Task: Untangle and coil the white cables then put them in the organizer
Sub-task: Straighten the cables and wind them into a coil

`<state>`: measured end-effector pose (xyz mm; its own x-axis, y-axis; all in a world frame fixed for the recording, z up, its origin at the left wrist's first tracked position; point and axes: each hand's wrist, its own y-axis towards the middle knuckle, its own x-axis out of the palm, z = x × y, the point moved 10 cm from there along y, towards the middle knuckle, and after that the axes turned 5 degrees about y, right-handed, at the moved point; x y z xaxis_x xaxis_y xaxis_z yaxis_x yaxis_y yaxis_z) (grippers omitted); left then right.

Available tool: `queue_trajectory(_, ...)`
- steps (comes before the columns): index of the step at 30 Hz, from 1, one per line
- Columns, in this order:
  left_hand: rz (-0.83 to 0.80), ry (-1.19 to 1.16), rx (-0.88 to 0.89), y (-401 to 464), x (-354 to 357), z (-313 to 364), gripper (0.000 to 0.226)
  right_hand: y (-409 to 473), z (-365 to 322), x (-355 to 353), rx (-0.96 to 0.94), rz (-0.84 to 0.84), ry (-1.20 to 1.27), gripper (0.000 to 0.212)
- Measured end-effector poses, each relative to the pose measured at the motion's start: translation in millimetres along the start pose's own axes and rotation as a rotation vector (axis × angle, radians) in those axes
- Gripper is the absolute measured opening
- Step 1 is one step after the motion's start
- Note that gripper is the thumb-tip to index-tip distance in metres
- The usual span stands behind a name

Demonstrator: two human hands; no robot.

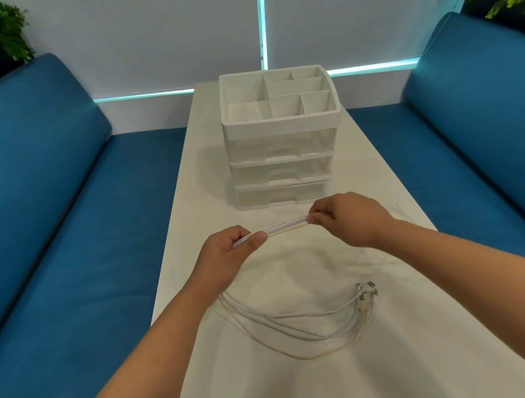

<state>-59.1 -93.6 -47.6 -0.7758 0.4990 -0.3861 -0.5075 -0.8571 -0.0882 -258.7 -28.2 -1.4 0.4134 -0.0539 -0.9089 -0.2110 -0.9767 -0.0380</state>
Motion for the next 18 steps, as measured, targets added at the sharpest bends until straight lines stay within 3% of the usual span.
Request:
queue_trajectory(5, 0.051, -0.003, -0.026, 2.2, -6.5, -6.0, 0.038, -4.6, -15.6, -4.1, -0.055, 0.080, -0.129, 0.030)
queue_trajectory(11, 0.112, 0.003, -0.072, 7.5, -20.3, -20.2, 0.036, -12.9, -26.0, 5.0, -0.178, -0.094, 0.105, 0.029)
queue_trajectory(18, 0.166, 0.047, -0.086, 5.6, -16.4, -18.9, 0.036, -13.3, -19.1, 14.9, -0.215, -0.160, 0.337, 0.036)
